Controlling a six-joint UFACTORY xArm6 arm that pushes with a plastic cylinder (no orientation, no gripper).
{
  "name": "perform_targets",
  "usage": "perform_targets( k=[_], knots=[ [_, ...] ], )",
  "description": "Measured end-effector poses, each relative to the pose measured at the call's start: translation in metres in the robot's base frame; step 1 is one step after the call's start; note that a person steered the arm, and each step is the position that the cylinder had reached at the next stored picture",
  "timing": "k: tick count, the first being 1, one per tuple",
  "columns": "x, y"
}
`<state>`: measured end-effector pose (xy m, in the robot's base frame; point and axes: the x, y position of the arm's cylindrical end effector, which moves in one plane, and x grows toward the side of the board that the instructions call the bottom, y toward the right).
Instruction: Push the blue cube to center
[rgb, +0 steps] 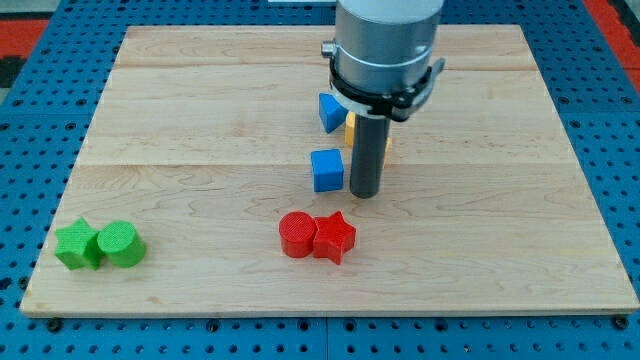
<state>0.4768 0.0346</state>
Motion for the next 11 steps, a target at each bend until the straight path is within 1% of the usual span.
perform_targets(
  k=[1, 2, 3, 5, 6, 7, 8, 9, 10, 11],
  knots=[
    [-0.020, -0.056],
    [-0.018, -0.084],
    [-0.004, -0.086],
    [-0.067, -0.096],
    [-0.045, -0.103],
    [-0.040, -0.143],
    [-0.082, -0.177],
    [-0.125, -0.179],
    [-0.127, -0.154],
    [-0.104, -0.131]
  ],
)
